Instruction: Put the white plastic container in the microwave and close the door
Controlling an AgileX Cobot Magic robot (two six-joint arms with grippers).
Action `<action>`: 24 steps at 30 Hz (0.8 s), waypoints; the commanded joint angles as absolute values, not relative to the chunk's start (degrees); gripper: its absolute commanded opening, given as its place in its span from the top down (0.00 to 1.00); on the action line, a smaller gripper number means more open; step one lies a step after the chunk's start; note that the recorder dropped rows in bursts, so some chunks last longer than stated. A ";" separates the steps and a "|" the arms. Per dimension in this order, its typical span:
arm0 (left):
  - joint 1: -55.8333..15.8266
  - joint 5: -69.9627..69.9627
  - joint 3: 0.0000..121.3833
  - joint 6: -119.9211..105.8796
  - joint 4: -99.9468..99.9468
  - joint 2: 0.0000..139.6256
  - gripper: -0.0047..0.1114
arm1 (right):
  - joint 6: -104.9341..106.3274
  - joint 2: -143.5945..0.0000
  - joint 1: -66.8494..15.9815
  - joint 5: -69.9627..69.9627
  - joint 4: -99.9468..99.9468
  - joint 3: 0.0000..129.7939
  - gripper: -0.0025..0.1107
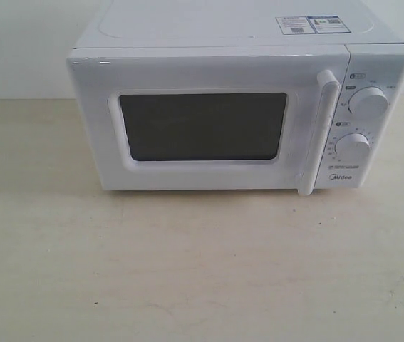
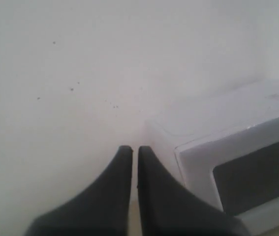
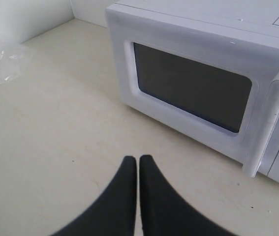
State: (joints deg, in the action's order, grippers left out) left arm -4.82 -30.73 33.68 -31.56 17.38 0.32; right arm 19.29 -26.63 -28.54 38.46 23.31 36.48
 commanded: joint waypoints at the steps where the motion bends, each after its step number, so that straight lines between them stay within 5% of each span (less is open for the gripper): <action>1: -3.13 -34.68 32.89 -31.59 12.69 0.00 0.92 | 19.37 -26.48 -28.56 38.14 23.19 36.71 0.98; 24: 0.39 -1.37 4.25 -10.99 9.65 0.00 0.92 | 19.37 -26.48 -28.56 38.14 23.19 36.71 0.98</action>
State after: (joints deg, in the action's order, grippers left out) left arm 0.01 -3.77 6.07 -13.00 9.83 0.19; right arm 19.29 -26.63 -28.54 38.46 23.31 36.48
